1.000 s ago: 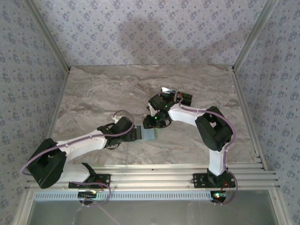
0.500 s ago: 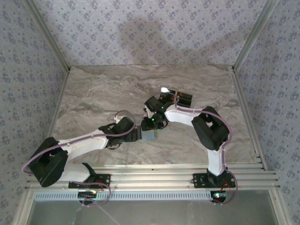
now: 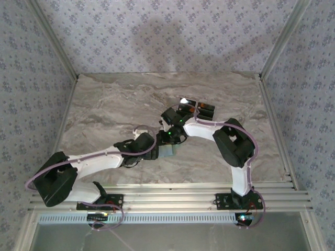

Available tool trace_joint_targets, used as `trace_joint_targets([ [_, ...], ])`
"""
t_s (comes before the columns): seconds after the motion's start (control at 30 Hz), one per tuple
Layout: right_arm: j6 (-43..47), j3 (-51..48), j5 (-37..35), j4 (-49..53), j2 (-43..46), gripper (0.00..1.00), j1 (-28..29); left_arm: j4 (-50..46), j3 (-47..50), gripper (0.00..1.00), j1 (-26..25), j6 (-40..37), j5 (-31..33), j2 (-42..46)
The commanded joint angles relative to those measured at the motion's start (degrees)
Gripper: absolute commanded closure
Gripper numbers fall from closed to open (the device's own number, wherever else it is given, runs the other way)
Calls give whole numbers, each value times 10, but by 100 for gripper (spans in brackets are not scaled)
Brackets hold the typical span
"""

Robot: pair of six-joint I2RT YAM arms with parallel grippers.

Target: Put the credit cards into the card holder

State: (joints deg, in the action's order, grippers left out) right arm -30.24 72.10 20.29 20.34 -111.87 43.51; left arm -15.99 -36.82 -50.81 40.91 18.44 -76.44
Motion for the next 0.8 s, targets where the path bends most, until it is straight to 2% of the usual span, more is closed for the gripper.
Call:
trace_joint_targets([
  [0.0,-10,-13,6,8,-19,54,2,31,-11,0,-12,-14,9,-10],
  [0.33,-12,-16,6,6,-17,54,1,70,-24,0,-27,-23,11,-52],
  [0.77,-15,-19,12,9,13,54,-5,48,-26,0,-30,-4,45,-103],
])
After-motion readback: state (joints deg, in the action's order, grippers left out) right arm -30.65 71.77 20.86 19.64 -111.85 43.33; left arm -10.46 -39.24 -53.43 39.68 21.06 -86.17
